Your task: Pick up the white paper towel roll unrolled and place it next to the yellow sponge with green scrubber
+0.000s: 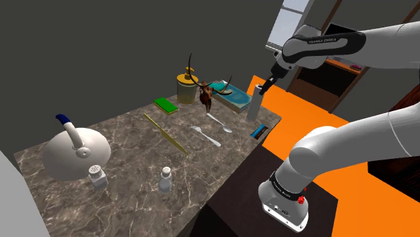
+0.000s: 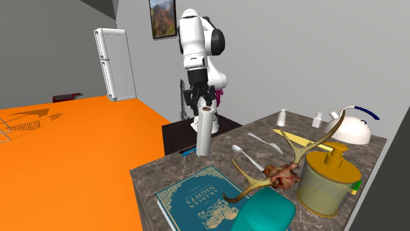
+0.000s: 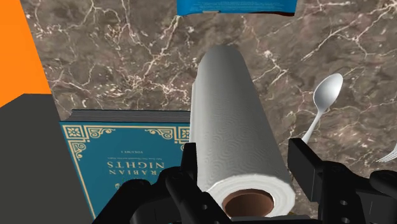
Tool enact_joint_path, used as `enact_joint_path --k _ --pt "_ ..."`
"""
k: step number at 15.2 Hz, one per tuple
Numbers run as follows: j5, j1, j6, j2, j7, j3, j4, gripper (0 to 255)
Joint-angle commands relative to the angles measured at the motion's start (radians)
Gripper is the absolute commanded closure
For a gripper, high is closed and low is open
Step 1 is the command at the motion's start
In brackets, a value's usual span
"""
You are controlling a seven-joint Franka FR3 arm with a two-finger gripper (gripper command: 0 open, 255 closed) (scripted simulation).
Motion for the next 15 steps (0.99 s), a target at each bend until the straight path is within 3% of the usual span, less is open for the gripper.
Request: enact_joint_path --k 1,15 --pt "0.0 -0.002 -0.032 -0.013 0.004 0.009 0.018 255" --pt "0.017 0.003 -0.227 -0.049 0.024 0.057 0.179 255"
